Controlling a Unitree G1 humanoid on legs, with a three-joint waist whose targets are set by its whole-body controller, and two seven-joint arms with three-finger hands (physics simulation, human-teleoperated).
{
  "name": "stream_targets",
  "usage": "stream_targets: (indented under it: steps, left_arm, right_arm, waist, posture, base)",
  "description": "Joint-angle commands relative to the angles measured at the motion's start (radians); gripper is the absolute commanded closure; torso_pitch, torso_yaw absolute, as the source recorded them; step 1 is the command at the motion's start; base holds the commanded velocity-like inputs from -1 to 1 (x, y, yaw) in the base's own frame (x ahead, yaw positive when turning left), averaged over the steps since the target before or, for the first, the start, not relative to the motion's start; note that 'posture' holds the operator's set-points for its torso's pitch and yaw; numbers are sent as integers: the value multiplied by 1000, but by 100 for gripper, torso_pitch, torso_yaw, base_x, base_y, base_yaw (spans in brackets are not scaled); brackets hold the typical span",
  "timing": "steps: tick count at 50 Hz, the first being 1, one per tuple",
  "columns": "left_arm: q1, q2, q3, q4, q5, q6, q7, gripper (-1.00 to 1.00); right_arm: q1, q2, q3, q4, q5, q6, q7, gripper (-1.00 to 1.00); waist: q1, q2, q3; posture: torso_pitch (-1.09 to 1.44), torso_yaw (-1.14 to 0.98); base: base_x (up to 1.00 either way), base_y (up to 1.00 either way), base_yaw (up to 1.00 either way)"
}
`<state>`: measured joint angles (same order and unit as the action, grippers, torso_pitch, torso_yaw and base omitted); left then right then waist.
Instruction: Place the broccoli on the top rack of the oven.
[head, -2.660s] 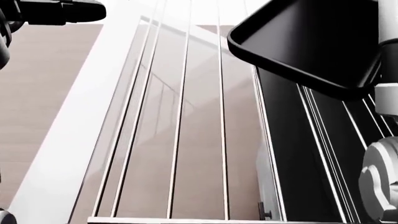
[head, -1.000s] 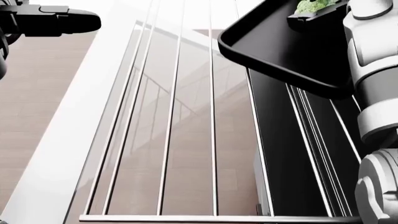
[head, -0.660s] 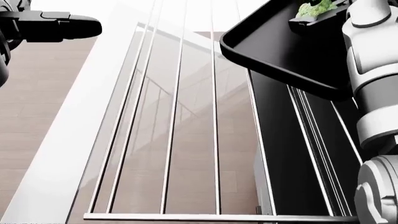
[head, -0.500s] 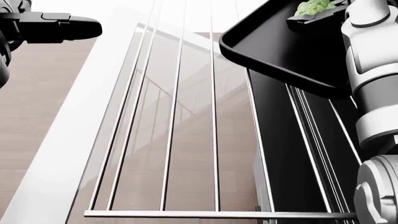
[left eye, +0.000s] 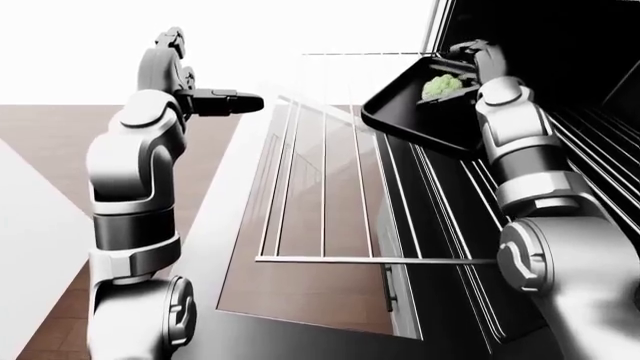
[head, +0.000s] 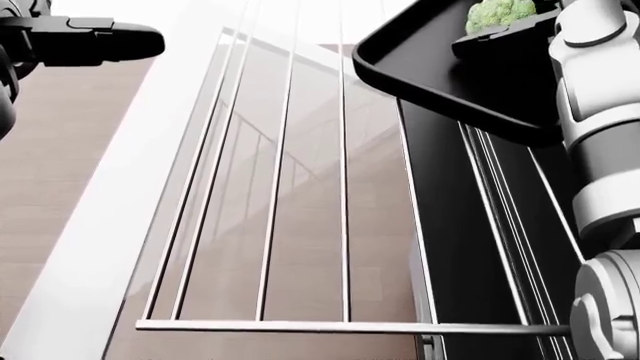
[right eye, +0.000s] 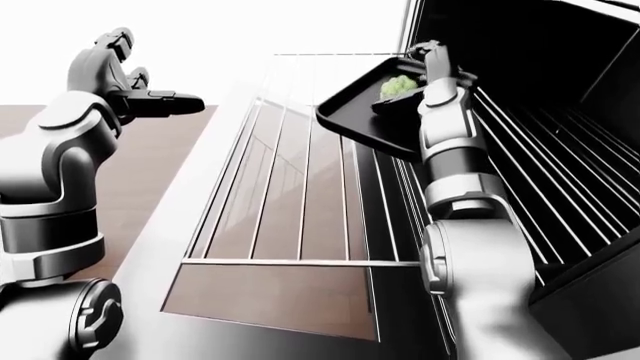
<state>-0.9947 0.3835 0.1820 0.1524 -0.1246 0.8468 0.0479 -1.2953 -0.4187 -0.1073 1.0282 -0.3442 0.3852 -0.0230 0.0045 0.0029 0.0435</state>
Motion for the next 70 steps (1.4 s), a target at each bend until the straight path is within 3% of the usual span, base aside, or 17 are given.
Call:
stream_targets:
  steps: [1, 14, 21, 34, 36, 41, 49, 57, 70]
  left_arm:
    - [-40, 12, 6, -34, 1, -31, 1, -100]
    - [-36, 12, 6, -39, 3, -29, 2, -100]
    - [-65, 25, 6, 0, 10, -44, -3, -100]
    - [-121, 56, 13, 51, 37, -52, 0, -100]
    - [-134, 62, 13, 50, 39, -45, 2, -100]
    - [-129, 71, 28, 6, 37, -68, 24, -100]
    - [-175, 79, 14, -70, 20, -39, 44, -100]
    - [-141, 66, 32, -136, 10, -62, 81, -100]
    - [-129, 85, 39, -192, -14, -187, 142, -100]
  right_arm:
    - [-45, -13, -3, -49, -6, -24, -6, -100]
    - [-36, -4, -7, -106, 4, 2, 13, -100]
    - [-66, 18, -31, -186, 71, 147, 84, -100]
    - [-98, 48, -14, -446, 133, 421, 192, -100]
    - [-91, 49, -3, -486, 133, 446, 200, -100]
    - [-54, 76, -31, -655, 190, 515, 178, -100]
    - [-59, 87, 3, -870, 209, 629, 186, -100]
    - [-28, 81, 49, -984, 144, 581, 218, -100]
    - [-63, 115, 35, -978, 62, 443, 245, -100]
  waist:
    - [0, -1, -35]
    - [-2, 1, -38]
    - [-3, 0, -36]
    - [-2, 3, -29]
    - [-2, 3, -27]
    - [-1, 5, -23]
    - [-4, 2, -17]
    - [-4, 7, -13]
    - [-10, 4, -10]
  posture:
    - [0, 0]
    - [0, 0]
    - [0, 0]
    - [0, 0]
    - [0, 0]
    - [0, 0]
    - [0, 0]
    - [0, 0]
    - [0, 0]
  base:
    - [0, 0, 0]
    - [0, 0, 0]
    - [0, 0, 0]
    - [0, 0, 0]
    - [0, 0, 0]
    - [0, 0, 0]
    - [0, 0, 0]
    - [0, 0, 0]
    - [0, 0, 0]
